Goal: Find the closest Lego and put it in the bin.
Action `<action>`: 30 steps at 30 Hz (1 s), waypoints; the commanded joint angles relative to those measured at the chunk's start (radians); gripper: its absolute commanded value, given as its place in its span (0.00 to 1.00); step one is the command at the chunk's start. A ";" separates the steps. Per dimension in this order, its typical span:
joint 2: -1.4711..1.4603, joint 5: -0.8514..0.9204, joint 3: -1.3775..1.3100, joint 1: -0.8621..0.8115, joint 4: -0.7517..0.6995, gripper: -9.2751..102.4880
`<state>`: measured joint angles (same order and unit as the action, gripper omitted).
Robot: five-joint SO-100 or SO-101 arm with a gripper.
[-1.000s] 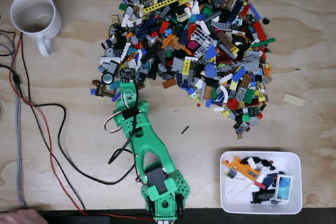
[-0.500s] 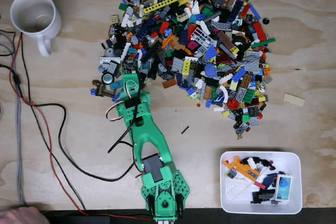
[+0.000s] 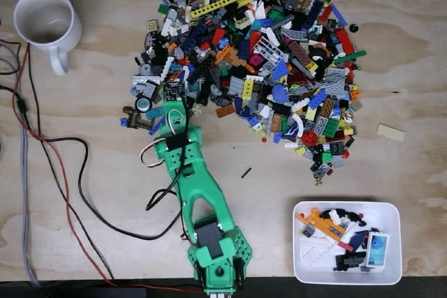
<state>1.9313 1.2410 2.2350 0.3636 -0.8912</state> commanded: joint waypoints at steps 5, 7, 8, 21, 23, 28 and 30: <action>0.304 0.083 -0.037 -0.367 -0.143 0.14; 0.328 0.118 -0.008 -0.518 -0.129 0.14; 0.331 0.130 0.009 -0.597 -0.109 0.14; 0.549 0.396 0.206 -1.385 -0.014 0.14; 0.592 0.420 0.224 -1.463 -0.018 0.15; 0.692 0.451 0.270 -1.628 -0.015 0.14; 0.733 0.462 0.302 -1.680 -0.021 0.14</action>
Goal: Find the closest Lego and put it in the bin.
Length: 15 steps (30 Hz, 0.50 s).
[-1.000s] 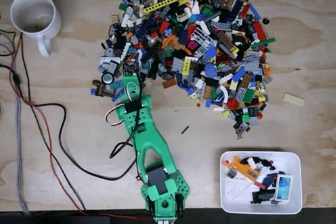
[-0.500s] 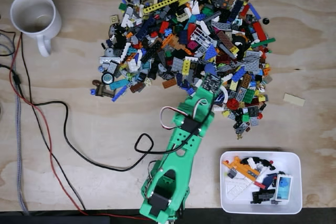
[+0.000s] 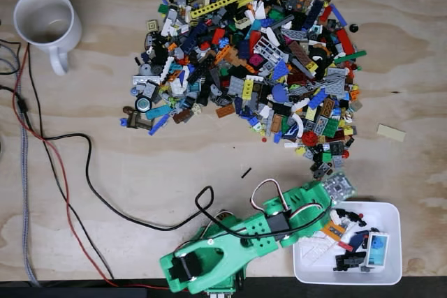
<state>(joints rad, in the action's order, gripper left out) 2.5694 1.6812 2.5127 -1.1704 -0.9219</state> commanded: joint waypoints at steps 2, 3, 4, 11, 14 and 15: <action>0.132 0.034 0.063 -0.189 0.034 0.14; 0.144 0.032 0.072 -0.206 0.046 0.14; 0.155 0.032 0.077 -0.219 0.048 0.14; 0.219 0.057 0.100 -0.256 0.037 0.24; 0.235 0.035 0.103 -0.245 0.044 0.27; 0.239 0.021 0.103 -0.236 0.046 0.27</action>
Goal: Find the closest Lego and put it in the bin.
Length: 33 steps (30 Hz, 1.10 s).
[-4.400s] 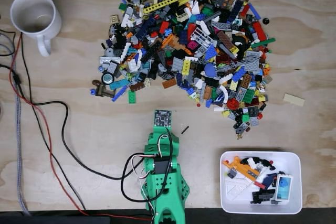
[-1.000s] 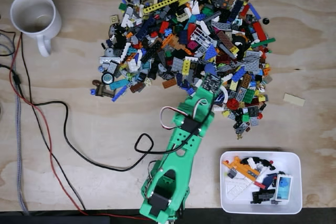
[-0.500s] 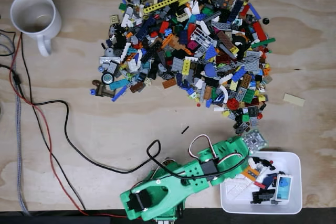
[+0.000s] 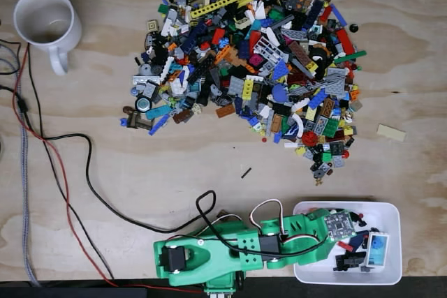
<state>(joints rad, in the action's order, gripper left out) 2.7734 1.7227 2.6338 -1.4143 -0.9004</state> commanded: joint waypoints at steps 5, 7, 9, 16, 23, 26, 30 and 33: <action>0.069 -0.084 -0.069 0.161 -0.032 0.11; 0.130 -0.089 -0.089 0.318 -0.110 0.08; 0.215 -0.110 -0.081 0.505 -0.201 0.08; 0.500 -0.244 -0.031 1.037 -0.558 0.08; 0.598 -0.301 0.077 1.302 -0.658 0.08; 0.600 -0.307 0.140 1.379 -0.657 0.08; 0.601 -0.313 0.202 1.450 -0.626 0.08; 0.601 -0.334 0.245 1.502 -0.623 0.08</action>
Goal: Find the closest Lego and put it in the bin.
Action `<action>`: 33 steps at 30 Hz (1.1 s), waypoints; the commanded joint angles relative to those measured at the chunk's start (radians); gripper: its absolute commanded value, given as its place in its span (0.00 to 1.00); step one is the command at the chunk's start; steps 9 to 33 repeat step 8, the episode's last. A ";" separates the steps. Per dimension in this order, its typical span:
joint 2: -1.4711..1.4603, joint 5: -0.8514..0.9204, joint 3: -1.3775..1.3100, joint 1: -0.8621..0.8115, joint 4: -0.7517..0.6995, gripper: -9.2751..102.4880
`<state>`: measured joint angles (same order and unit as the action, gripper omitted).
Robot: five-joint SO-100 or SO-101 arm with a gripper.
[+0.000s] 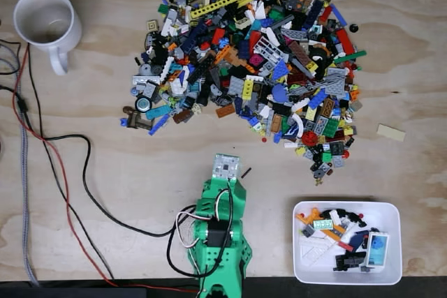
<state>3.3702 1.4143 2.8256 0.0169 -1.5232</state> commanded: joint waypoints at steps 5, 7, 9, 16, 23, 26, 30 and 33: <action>0.005 -0.021 0.074 0.077 0.018 0.08; 0.005 -0.015 0.089 0.078 0.032 0.08; 0.005 -0.017 0.089 0.080 0.034 0.08; 0.005 -0.017 0.089 0.080 0.034 0.08; 0.005 -0.017 0.089 0.080 0.034 0.08; 0.005 -0.017 0.089 0.080 0.034 0.08; 0.005 -0.017 0.089 0.080 0.034 0.08; 0.005 -0.017 0.089 0.080 0.034 0.08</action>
